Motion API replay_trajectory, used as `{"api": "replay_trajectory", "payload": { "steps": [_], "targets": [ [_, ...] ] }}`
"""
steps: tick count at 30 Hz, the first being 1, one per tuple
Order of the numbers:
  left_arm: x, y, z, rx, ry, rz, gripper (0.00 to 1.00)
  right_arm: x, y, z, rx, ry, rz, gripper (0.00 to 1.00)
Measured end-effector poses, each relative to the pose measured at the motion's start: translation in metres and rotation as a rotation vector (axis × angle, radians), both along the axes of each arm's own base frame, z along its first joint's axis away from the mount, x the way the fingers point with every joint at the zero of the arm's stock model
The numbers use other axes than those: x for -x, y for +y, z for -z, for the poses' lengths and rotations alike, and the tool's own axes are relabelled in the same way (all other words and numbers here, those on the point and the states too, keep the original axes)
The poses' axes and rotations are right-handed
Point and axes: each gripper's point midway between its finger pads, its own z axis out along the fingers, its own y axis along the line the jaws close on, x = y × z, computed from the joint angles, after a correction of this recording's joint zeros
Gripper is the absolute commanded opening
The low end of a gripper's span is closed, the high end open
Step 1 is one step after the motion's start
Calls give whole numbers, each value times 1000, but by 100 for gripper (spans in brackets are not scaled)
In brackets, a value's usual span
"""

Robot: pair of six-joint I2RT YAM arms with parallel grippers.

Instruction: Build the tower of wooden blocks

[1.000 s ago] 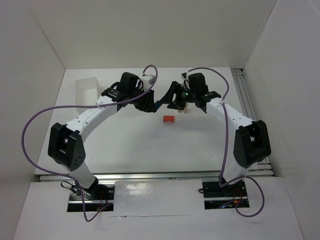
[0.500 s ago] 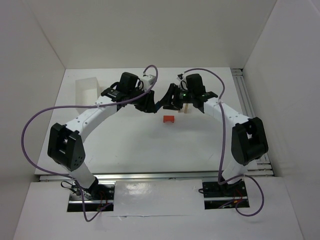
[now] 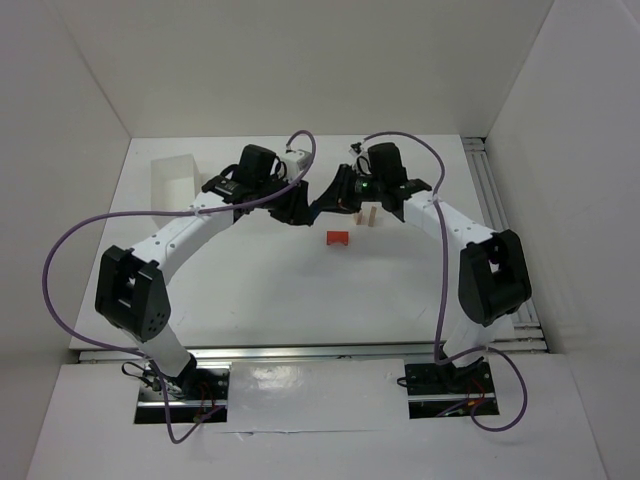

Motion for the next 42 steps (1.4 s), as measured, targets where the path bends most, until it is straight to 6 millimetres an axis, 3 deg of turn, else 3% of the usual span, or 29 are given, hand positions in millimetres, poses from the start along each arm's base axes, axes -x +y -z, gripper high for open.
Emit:
{"api": "replay_trajectory", "payload": {
  "steps": [1, 2, 3, 4, 8, 12, 16, 17, 19, 20, 24, 26, 32, 37, 42],
  "targets": [
    [0, 0, 0, -2, -2, -2, 32, -1, 0, 0, 15, -7, 6, 10],
    [-1, 0, 0, -3, -6, -1, 69, -2, 0, -1, 34, -11, 12, 10],
    [-2, 0, -1, -6, -19, 4, 87, -3, -1, -3, 55, -21, 18, 9],
    [-2, 1, 0, -8, -24, 10, 99, -9, -4, -4, 91, -47, 41, 9],
    [1, 2, 3, -16, -1, 4, 100, -37, -30, -16, 231, -141, 173, 9],
    [0, 4, 3, -16, 7, -3, 100, -56, -77, -32, 393, -230, 355, 9],
    [-11, 11, 10, -2, 48, -61, 58, -63, -133, -45, 587, -301, 554, 9],
    [-18, 13, 14, 2, 68, -83, 30, -65, -148, -48, 632, -315, 604, 9],
    [-35, 10, 23, 8, 125, -121, 11, -64, -169, -46, 700, -322, 671, 9],
    [-54, 4, 26, 21, 144, -145, 0, -63, -180, -39, 740, -316, 697, 9],
    [-106, -17, 49, 45, 213, -227, 0, -55, -206, -4, 848, -255, 734, 9],
    [-115, -26, 66, 33, 263, -266, 0, -48, -216, 17, 893, -221, 736, 9],
    [-113, -49, 96, -1, 363, -332, 0, -34, -225, 63, 941, -174, 720, 10],
    [-107, -58, 100, -22, 369, -350, 0, -37, -224, 74, 921, -199, 731, 11],
    [-102, -49, 111, -53, 373, -369, 0, -48, -220, 84, 910, -220, 733, 11]
  ]
}}
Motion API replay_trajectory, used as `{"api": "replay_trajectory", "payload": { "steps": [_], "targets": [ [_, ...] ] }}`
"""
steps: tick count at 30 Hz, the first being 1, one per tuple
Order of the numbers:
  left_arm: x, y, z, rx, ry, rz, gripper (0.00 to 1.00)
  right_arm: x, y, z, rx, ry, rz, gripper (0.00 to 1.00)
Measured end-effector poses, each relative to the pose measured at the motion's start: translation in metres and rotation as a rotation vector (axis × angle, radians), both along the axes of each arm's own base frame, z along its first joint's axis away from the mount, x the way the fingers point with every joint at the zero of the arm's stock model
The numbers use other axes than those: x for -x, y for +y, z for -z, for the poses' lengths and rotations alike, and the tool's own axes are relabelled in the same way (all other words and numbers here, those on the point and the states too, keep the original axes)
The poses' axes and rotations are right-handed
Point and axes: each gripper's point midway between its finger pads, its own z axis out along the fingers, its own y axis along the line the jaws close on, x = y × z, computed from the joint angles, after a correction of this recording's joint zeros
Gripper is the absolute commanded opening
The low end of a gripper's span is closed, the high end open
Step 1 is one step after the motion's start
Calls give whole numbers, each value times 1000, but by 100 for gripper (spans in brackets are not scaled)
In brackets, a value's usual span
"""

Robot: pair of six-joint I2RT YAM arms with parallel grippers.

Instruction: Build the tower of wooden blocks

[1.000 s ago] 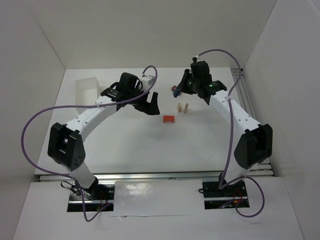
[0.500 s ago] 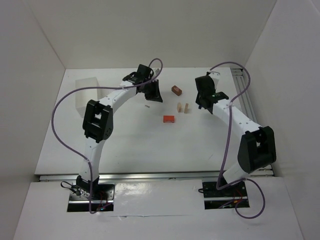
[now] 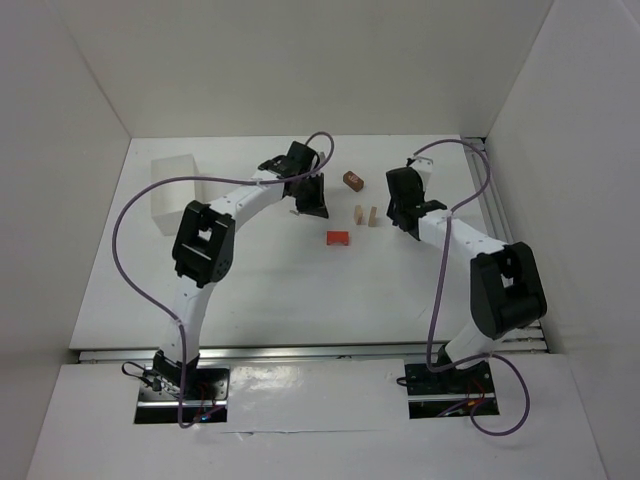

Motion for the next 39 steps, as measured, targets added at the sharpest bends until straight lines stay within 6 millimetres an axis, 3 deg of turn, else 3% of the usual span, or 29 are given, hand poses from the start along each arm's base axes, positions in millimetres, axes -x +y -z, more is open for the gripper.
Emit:
{"api": "replay_trajectory", "payload": {
  "steps": [4, 7, 14, 26, 32, 39],
  "targets": [
    [22, 17, 12, -43, 37, -10, 0, -6, 2, 9, -1, -5, 0, 11],
    [33, 23, 5, -44, 36, -9, 0, -7, 2, 19, 7, 12, -1, 11],
    [25, 19, -28, 1, -49, -9, 0, -6, 4, 25, 11, 22, -6, 12],
    [26, 20, -26, -8, -56, 6, 0, -8, 16, 41, 50, 35, -29, 12],
    [29, 22, -19, -15, -41, 9, 0, -11, 24, 36, 94, -3, -40, 14],
    [32, 23, -18, -15, -34, 11, 0, -9, 22, 44, 123, -20, -30, 17]
  ]
}}
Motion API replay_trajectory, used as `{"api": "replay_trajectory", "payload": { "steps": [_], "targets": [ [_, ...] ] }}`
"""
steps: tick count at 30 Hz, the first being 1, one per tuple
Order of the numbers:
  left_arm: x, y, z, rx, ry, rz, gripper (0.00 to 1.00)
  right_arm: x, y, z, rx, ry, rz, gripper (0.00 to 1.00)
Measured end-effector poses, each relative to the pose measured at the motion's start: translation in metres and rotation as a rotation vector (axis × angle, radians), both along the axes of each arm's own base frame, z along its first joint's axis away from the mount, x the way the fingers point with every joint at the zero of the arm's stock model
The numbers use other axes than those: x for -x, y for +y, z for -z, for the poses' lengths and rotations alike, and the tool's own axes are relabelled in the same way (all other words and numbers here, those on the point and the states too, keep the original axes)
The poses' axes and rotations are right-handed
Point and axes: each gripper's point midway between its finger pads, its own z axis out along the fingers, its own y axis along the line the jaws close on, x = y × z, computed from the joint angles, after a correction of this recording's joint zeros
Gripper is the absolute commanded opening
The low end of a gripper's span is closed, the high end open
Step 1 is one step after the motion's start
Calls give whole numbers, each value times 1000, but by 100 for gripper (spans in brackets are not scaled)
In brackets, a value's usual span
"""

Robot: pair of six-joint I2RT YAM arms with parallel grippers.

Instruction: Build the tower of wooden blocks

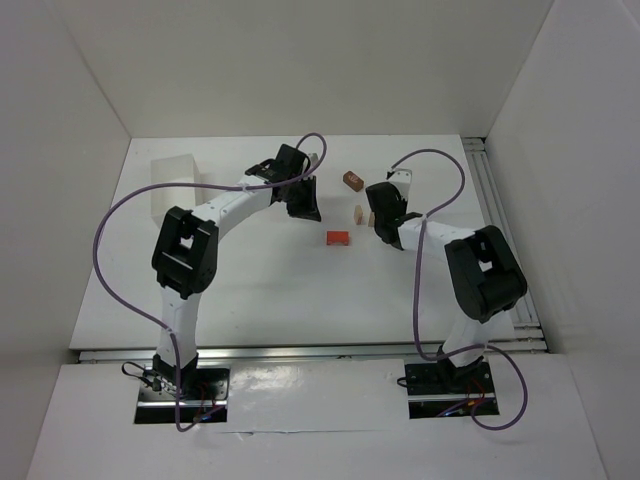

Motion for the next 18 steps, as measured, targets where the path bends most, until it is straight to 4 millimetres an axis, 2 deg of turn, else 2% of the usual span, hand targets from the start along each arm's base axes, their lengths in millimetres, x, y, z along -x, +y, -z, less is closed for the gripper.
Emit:
{"api": "replay_trajectory", "payload": {
  "steps": [4, 5, 8, 9, 18],
  "targets": [
    [0, 0, -1, 3, -3, 1, 0, -1, -2, 7, 21, -3, 11, 21],
    [0, 0, -1, 3, -3, 1, 0, -2, -1, 7, 22, -9, 12, 26],
    [0, -1, -2, 4, -3, 2, 0, -4, -1, 7, 22, -18, 15, 33],
    [0, -1, -2, 4, -3, 2, 0, -4, -1, 8, 22, -18, 16, 39],
    [1, -2, -2, 12, 1, 8, 0, -3, -2, 10, 26, -13, 18, 57]
  ]
}}
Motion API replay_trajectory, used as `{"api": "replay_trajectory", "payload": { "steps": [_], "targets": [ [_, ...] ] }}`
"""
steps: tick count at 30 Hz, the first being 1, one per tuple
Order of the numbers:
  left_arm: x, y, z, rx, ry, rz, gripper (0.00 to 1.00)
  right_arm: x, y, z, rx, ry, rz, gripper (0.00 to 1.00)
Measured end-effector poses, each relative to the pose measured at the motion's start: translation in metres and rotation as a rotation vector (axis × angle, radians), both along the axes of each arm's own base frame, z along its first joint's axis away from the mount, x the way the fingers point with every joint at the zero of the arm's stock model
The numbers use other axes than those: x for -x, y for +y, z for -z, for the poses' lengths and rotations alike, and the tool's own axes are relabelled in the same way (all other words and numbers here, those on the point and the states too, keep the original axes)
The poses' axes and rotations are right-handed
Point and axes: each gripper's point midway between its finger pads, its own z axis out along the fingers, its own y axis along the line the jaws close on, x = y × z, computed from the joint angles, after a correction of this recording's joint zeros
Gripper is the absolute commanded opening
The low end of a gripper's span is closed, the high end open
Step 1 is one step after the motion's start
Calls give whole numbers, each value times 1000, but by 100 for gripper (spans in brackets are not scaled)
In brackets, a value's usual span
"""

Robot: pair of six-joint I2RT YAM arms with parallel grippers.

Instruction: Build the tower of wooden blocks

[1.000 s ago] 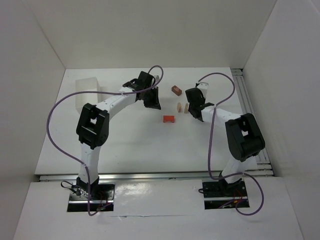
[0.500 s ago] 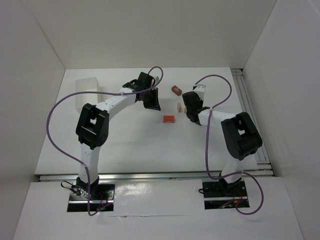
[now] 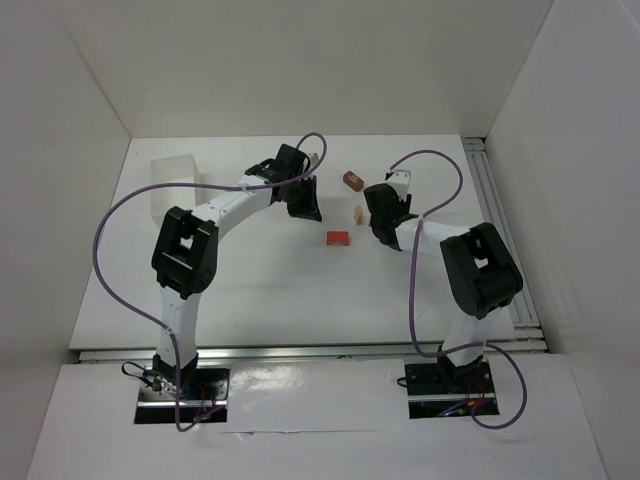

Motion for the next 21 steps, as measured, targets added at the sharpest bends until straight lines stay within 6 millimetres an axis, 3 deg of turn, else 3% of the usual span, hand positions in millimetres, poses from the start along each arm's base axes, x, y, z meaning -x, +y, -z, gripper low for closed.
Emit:
{"api": "replay_trajectory", "payload": {
  "steps": [8, 12, 17, 21],
  "targets": [
    [-13, -10, -15, 24, -30, 8, 0, 2, -1, -6, -6, -2, 3, 62],
    [-26, -20, -13, 30, -40, 9, 0, 1, -3, -30, -29, -41, 5, 65],
    [-39, -32, 2, 16, -34, 5, 0, -3, -6, -65, -90, -104, 2, 67],
    [-45, -45, 16, 11, -14, -3, 0, -1, -19, -81, -155, -114, 19, 79]
  ]
}}
